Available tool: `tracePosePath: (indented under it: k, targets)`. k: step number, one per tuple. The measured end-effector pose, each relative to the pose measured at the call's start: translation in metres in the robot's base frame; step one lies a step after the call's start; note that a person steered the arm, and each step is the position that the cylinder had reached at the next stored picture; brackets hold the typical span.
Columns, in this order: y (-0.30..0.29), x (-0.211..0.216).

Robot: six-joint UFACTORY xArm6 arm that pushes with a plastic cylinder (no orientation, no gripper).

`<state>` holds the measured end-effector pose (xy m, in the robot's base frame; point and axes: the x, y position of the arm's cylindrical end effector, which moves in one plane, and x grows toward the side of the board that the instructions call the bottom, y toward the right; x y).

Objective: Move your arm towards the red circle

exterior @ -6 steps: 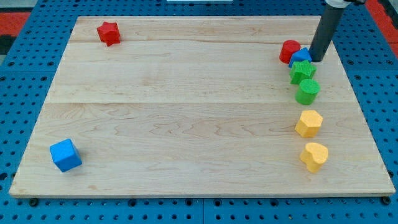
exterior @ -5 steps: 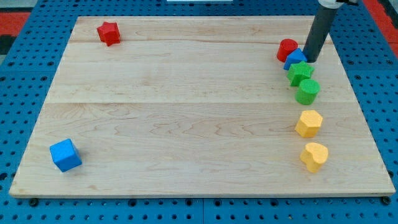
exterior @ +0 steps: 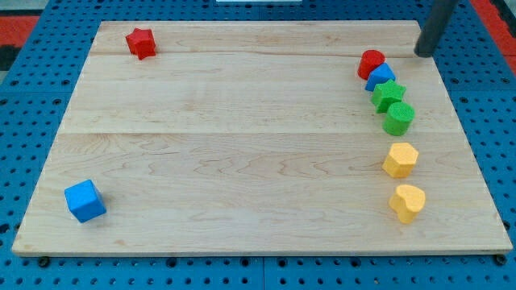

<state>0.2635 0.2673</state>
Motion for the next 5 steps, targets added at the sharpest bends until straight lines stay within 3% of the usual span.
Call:
tracePosePath:
  k: [1,2,5]
  targets:
    - [-0.057,-0.016]
    - [-0.099,-0.001]
    - [-0.140,0.033]
